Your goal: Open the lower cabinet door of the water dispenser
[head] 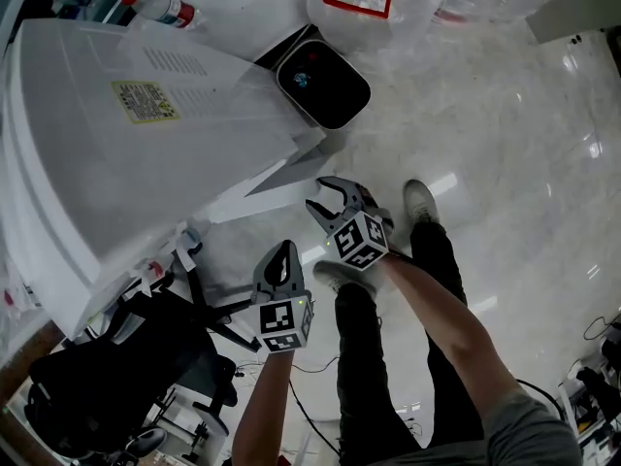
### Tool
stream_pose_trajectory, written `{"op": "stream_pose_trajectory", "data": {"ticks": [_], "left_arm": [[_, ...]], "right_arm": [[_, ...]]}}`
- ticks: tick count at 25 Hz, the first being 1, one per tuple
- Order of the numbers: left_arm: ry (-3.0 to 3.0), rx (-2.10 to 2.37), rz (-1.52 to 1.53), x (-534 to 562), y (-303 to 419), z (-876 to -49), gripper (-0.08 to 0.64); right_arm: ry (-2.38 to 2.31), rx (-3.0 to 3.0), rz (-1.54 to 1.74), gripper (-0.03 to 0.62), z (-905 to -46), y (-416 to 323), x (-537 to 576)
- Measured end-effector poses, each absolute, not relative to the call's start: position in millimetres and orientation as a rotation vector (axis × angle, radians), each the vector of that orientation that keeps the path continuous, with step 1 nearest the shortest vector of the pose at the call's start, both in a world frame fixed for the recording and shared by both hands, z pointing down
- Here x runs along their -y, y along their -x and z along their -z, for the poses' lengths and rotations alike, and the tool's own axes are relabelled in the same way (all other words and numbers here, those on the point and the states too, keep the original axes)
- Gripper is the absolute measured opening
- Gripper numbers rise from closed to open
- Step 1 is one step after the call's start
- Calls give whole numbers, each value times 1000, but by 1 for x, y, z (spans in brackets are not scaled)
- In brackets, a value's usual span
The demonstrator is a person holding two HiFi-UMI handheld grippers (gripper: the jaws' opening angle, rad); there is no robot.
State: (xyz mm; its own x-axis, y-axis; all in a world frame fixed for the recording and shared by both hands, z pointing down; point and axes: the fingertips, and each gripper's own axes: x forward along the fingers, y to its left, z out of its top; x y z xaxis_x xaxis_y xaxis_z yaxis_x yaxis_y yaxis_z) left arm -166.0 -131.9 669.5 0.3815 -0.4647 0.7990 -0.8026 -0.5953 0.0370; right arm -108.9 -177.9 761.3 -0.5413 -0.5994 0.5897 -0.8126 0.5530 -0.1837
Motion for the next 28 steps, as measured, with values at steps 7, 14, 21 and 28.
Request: {"op": "stream_pose_trajectory", "data": {"ticks": [7, 14, 21, 28], "left_arm": [[-2342, 1019, -1231, 156, 136, -674, 9], [-2409, 889, -1477, 169, 119, -705, 13], [-2510, 532, -1892, 176, 113, -733, 139], [-2476, 83, -2255, 173, 108, -766, 208]], "right_arm": [[-1121, 2391, -796, 204, -740, 67, 159], [-1161, 2399, -911, 204, -714, 14, 140], [-1160, 2423, -953, 204, -697, -7, 129], [-1150, 2420, -996, 204, -700, -20, 122]]}}
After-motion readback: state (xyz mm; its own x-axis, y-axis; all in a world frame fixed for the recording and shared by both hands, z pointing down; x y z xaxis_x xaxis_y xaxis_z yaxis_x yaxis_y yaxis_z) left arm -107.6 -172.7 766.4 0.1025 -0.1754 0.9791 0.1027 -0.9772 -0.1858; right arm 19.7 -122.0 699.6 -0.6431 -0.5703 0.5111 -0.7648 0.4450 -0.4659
